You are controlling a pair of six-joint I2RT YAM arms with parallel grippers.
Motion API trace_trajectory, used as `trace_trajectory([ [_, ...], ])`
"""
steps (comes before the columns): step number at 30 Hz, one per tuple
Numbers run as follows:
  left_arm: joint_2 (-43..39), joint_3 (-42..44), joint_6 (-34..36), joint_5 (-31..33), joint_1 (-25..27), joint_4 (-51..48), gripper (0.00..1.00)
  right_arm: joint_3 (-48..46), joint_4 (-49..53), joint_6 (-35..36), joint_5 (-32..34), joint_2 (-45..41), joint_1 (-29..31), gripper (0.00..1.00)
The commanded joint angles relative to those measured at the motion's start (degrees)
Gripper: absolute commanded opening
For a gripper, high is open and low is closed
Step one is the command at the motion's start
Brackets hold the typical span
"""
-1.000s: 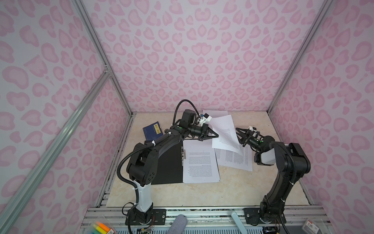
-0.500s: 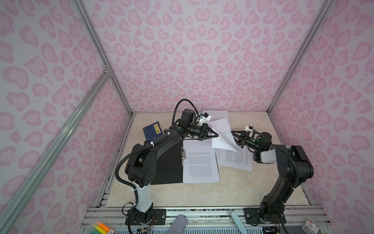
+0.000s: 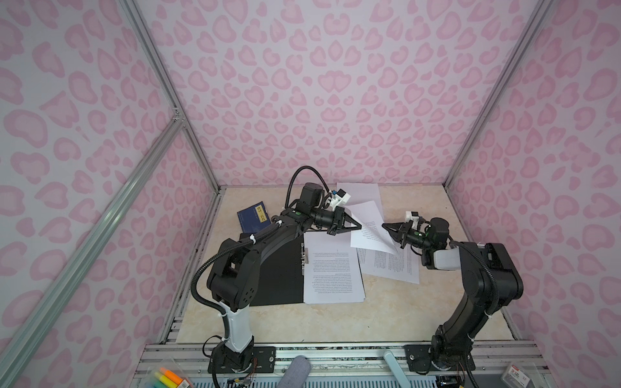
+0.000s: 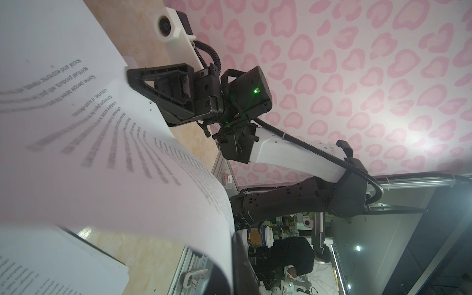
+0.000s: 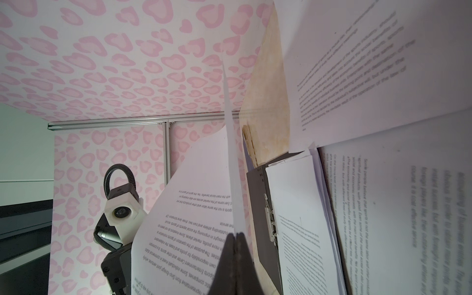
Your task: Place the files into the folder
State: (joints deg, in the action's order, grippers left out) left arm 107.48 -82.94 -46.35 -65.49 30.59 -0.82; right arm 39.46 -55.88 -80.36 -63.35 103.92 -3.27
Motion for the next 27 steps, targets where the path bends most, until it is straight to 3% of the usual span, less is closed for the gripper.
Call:
trace_trajectory([
  [1, -1.86, 0.98, 2.01, 1.08, -0.44, -0.77, 0.16, 0.05, -0.26, 1.08, -0.98, -0.92, 0.12, 0.0],
  [6, -4.9, 3.09, 5.21, 6.32, -1.35, -5.14, 0.33, 1.43, 10.9, 7.79, 0.25, -4.76, 0.43, 0.0],
  [11, -10.46, 5.39, 11.72, 16.33, -3.02, -14.79, 0.54, 4.45, 24.35, 15.71, 4.22, -8.33, 3.28, 0.0],
  [13, -13.34, 8.15, 12.71, 20.8, -4.2, -17.63, 0.66, 5.31, 25.89, 16.36, 6.38, -8.56, 4.91, 0.0],
  [17, -20.56, 11.84, 17.15, 30.16, -6.61, -24.78, 0.78, 7.36, 26.96, 16.82, 10.11, -7.0, 8.56, 0.0],
  [19, -25.63, 13.57, 19.97, 36.15, -7.89, -29.14, 0.98, 8.29, 27.01, 17.04, 12.0, -5.85, 10.71, 0.0],
  [22, -33.15, 15.63, 23.32, 45.85, -9.64, -36.04, 0.98, 9.8, 30.35, 19.93, 15.82, -4.98, 13.64, 0.0],
  [27, -43.41, 20.63, 24.5, 47.37, -14.85, -41.3, 0.98, 10.61, 33.62, 24.81, 18.84, -2.64, 16.14, 0.0],
])
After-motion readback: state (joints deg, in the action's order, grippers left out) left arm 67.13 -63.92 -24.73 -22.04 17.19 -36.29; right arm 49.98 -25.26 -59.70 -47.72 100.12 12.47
